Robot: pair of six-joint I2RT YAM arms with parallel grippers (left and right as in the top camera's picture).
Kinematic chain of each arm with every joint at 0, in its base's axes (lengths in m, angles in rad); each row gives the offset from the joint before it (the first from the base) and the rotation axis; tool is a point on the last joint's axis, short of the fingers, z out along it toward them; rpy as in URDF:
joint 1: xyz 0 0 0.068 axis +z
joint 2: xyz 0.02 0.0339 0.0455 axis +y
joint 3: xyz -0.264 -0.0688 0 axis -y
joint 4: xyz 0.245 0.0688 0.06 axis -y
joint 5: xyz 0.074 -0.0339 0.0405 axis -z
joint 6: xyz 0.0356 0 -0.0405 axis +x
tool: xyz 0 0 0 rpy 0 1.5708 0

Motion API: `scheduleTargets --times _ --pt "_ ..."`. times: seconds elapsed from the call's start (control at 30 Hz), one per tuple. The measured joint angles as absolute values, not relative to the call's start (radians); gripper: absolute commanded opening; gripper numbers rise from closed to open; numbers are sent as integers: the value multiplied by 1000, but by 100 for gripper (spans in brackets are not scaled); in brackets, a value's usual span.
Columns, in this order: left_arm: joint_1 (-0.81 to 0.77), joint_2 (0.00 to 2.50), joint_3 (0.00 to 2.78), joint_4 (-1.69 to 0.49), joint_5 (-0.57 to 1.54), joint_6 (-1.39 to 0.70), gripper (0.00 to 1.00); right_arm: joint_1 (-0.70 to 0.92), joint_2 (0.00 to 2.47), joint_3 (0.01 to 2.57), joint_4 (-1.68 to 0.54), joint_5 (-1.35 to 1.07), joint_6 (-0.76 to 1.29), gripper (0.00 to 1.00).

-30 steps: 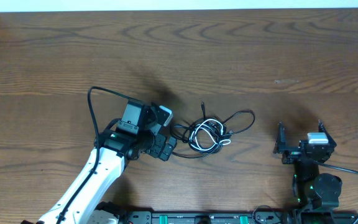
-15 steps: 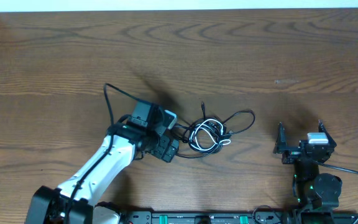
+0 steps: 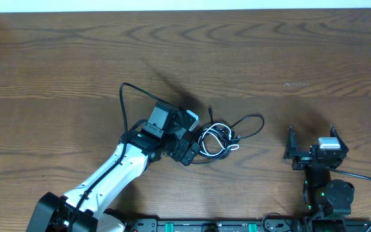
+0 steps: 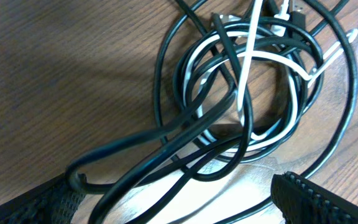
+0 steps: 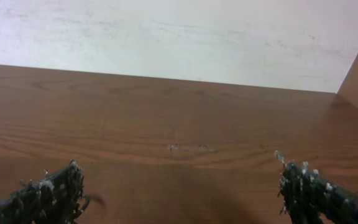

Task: Untangle cables
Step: 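Lift the grasped cable bundle with the left gripper toward center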

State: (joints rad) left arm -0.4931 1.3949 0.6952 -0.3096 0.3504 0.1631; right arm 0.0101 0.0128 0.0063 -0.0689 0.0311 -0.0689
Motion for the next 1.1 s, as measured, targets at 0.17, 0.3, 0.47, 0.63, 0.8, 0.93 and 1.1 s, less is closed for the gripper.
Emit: scheduleTargets --times 0.17,0.3,0.47,0.63,0.8,0.93,1.1 --pt "-495 1395 695 -290 392 160 99 10 13 6 -69 31 -69 99" --pt "-514 1395 695 -274 415 160 100 10 13 6 -69 31 -69 99" --pt "-564 1406 695 -252 420 160 100 10 13 6 -69 31 -69 99" --pt "-593 1474 695 -221 421 157 92 10 13 6 -69 31 -69 99" --pt "-597 1485 695 -216 420 148 41 10 13 6 -69 31 -69 99" --pt "-598 1483 695 -215 424 140 8 10 13 6 -69 31 -69 99" --pt "-599 1435 695 -196 424 126 8 10 13 6 -69 31 -69 99"
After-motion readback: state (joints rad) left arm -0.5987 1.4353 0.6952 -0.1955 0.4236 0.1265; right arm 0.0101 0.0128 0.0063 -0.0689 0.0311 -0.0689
